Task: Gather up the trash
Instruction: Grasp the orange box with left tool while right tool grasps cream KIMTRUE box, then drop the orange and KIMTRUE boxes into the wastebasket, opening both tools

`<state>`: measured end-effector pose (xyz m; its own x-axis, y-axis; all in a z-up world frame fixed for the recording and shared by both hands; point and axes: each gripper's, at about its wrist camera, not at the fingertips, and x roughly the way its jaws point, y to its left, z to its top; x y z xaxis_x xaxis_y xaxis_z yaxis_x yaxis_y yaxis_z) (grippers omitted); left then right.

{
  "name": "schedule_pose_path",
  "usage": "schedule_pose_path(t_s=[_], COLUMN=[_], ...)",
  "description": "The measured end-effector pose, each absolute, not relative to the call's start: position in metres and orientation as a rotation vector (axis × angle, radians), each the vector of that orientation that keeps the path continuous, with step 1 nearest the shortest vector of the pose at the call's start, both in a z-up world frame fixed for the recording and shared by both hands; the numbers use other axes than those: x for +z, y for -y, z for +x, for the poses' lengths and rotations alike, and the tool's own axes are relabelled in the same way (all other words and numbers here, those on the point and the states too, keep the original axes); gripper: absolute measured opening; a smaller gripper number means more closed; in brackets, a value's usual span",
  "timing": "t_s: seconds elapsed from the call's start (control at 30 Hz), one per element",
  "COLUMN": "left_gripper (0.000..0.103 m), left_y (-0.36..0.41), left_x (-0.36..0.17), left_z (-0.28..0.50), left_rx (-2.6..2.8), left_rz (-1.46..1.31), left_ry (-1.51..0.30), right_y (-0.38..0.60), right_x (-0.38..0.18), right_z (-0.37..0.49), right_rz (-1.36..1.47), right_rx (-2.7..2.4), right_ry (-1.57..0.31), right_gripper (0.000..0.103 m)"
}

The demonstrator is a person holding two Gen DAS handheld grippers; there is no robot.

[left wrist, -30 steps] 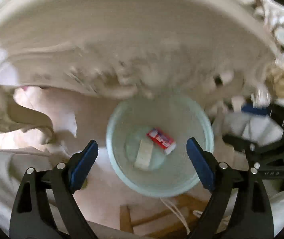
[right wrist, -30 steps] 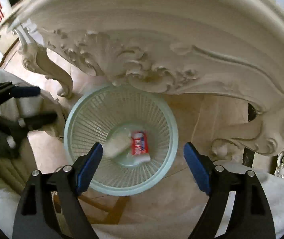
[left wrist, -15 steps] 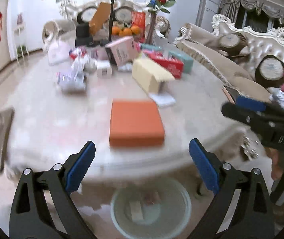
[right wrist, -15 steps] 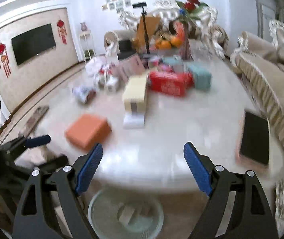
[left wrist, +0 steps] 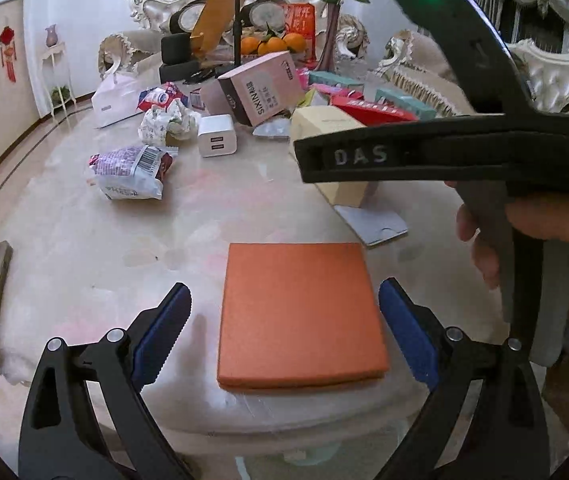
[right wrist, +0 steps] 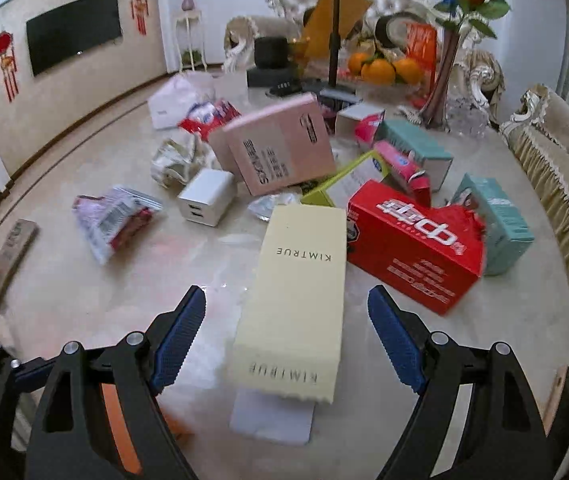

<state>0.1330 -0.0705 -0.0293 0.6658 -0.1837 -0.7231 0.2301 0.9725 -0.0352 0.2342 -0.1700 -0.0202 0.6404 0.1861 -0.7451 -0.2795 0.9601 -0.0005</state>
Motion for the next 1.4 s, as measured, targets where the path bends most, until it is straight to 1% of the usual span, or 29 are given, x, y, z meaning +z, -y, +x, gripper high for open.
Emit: schedule_pose_path(t_s=[0.23, 0.3, 0.33, 0.37, 0.57, 0.7, 0.87, 1.0, 1.1, 1.2, 1.4], left_gripper=[0.092, 0.090, 0.078, 0.071, 0.071, 0.071, 0.071, 0.071, 0.071, 0.071, 0.071], left_y=[0.073, 0.077, 0.078, 0.080, 0.068, 0.053, 0.031, 0.026, 0.024, 0.023, 0.029], left_x=[-0.036, -0.038, -0.037, -0.036, -0.031, -0.005, 0.033, 0.038, 0.017, -0.022, -0.100], left_z=[0.140, 0.138, 0.137, 0.135, 0.136, 0.123, 0.083, 0.041, 0.005, -0.014, -0.001], left_rx=[-0.208, -0.205, -0.219, -0.218, -0.241, -0.248, -0.322, -0.405, -0.451, -0.467, -0.489], left_rz=[0.081, 0.119, 0.126, 0.139, 0.085, 0.062, 0.022, 0.040, 0.066, 0.053, 0.046], left_ry=[-0.839, -0.831, -0.819, -0.806, -0.815, -0.762, -0.690, -0.679, -0.745, -0.881, -1.111], right_y=[0.173, 0.176, 0.178, 0.181, 0.197, 0.209, 0.222, 0.225, 0.221, 0.221, 0.200], right_x=[-0.028, -0.031, -0.031, -0.030, -0.011, 0.014, 0.047, 0.056, 0.041, 0.005, -0.080], right_z=[0.243, 0.244, 0.246, 0.243, 0.219, 0.190, 0.130, 0.065, 0.020, -0.007, -0.005], right_rz=[-0.112, -0.101, -0.087, -0.074, 0.005, 0.060, 0.103, 0.112, 0.099, 0.142, 0.102], right_rx=[0.257, 0.259, 0.268, 0.266, 0.282, 0.302, 0.347, 0.392, 0.403, 0.398, 0.365], right_ry=[-0.857, -0.884, -0.891, -0.882, -0.830, -0.762, -0.674, -0.651, -0.696, -0.821, -1.086], right_gripper=[0.077, 0.059, 0.046, 0.046, 0.046, 0.046, 0.046, 0.046, 0.046, 0.046, 0.046])
